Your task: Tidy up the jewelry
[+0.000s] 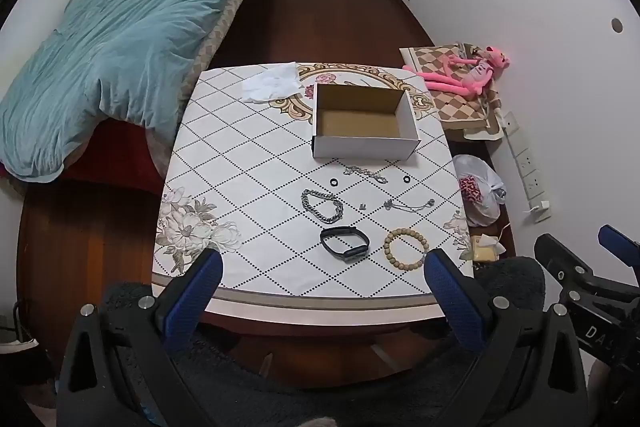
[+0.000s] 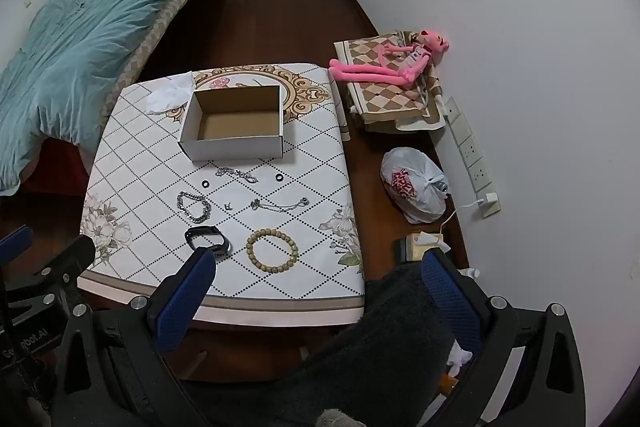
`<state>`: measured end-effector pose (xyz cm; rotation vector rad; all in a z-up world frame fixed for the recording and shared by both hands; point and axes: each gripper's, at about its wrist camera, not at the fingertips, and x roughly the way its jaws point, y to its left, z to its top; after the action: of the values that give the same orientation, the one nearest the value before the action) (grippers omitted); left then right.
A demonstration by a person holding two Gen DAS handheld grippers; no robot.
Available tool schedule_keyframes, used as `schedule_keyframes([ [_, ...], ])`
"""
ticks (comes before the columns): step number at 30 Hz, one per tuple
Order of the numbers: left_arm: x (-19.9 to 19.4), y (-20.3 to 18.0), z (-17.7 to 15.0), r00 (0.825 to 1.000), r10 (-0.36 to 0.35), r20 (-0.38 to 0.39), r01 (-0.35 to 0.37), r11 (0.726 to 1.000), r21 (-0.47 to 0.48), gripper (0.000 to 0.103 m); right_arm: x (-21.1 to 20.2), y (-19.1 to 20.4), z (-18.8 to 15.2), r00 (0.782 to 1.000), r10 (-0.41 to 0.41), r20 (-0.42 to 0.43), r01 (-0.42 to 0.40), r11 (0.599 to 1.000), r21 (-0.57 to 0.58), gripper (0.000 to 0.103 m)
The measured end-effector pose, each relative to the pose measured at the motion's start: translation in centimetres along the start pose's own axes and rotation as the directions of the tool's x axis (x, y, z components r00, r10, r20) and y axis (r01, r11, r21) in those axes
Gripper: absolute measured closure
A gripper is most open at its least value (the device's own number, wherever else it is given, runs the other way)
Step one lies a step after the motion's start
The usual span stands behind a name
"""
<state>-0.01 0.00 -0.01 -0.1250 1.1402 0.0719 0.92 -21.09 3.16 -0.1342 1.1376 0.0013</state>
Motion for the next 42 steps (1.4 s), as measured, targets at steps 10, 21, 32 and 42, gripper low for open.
schedule_keyframes([
  [10,-0.1,0.0,0.0,1.000,0.000,-0.003,0.000,1.000,-0.003,0.000,-0.3,-0.1,-0.1,1.000,-0.007,0.001,0.007,1.000,-0.012,0.000],
  [21,-0.1,0.1,0.5,1.000,0.003,0.000,-0.003,1.000,-0.003,0.000,-0.1,0.4,0.1,1.000,0.001,-0.002,-0.001,1.000,-0.010,0.000],
  [32,-0.5,0.0,0.3,1.000,0.007,0.009,-0.007,1.000,0.001,0.000,-0.1,0.4,0.0,1.000,0.005,0.001,-0.005,1.000,-0.012,0.000],
  [42,-1.0,0.1,0.1,1.000,0.006,0.025,-0.007,1.000,0.006,0.000,-0.6,0.3,0.0,1.000,0.010,0.012,-0.010,1.000,-0.011,0.000],
])
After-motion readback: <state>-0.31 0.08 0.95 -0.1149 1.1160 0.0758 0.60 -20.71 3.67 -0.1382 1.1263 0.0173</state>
